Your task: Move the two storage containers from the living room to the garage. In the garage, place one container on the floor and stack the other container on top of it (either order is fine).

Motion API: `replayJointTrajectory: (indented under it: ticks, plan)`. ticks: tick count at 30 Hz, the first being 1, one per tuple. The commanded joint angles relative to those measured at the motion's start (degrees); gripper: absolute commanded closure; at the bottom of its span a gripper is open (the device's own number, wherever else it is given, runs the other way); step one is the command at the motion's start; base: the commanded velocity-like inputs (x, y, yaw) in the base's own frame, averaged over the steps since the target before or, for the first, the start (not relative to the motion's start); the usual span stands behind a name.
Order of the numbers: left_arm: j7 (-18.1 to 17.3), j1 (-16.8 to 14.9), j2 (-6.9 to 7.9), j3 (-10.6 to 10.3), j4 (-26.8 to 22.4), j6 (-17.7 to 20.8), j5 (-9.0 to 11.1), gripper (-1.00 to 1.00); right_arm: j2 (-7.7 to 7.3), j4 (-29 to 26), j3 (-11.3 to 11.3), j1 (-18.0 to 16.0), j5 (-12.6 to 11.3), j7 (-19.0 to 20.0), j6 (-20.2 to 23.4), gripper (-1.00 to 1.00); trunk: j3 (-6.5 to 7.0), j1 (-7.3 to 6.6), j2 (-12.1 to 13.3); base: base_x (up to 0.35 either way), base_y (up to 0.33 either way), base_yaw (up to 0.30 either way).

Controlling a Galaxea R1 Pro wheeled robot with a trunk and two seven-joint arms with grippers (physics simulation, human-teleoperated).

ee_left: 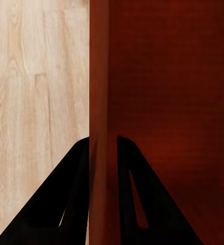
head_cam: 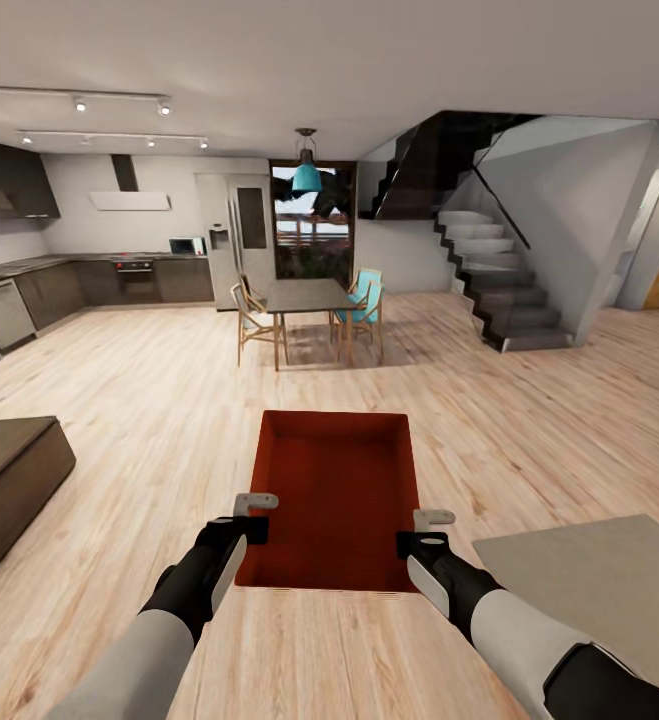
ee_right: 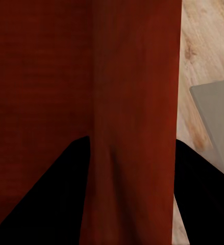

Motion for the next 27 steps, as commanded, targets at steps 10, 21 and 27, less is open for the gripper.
replayJointTrajectory:
  ticks: [10,21,27]
  plan:
    - [1.2,-0.1,-0.04,1.1,-0.2,0.6,-2.3,1.00,-0.04,-0.1,-0.2,0.0,1.1,-0.7,0.5,1.00,-0.13,0.07,-0.1,0.322,0.000,0.000]
    - [1.1,-0.1,-0.04,1.1,-0.2,0.6,-2.3,1.00,-0.04,-0.1,-0.2,0.0,1.0,-0.7,0.5,1.00,-0.13,0.07,-0.1,0.322,0.000,0.000]
    - [1.1,-0.1,-0.04,1.1,-0.2,0.6,-2.3,1.00,-0.04,-0.1,-0.2,0.0,1.0,-0.7,0.5,1.00,-0.13,0.07,-0.1,0.322,0.000,0.000]
